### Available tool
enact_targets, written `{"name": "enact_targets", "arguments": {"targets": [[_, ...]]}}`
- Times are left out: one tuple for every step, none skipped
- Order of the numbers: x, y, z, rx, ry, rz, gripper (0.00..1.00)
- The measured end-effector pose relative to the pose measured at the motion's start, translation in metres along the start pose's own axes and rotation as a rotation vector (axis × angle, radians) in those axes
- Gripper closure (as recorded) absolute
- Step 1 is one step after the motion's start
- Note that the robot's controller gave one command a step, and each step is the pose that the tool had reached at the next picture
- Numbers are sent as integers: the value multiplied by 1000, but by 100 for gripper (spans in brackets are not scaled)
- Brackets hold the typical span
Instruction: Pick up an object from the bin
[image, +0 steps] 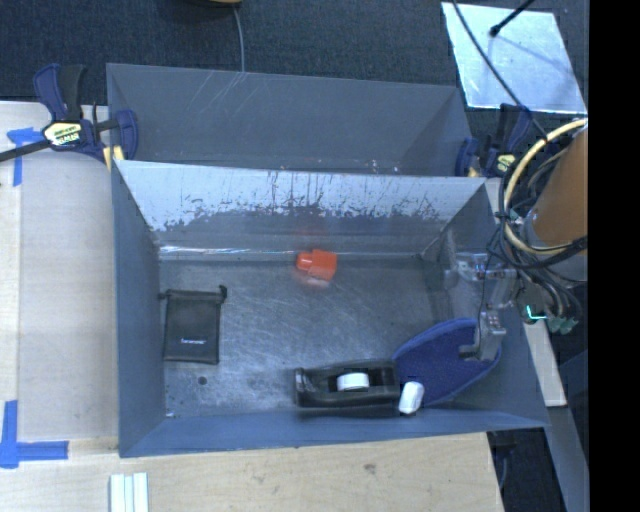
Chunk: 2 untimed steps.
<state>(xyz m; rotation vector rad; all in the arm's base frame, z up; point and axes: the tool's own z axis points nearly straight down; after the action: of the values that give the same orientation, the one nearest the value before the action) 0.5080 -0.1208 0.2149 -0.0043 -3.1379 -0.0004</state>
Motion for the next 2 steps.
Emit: {"name": "enact_targets", "arguments": {"targets": [[13,-25,115,-2,3,106,0],[3,-18,138,1,4,140,0]]}}
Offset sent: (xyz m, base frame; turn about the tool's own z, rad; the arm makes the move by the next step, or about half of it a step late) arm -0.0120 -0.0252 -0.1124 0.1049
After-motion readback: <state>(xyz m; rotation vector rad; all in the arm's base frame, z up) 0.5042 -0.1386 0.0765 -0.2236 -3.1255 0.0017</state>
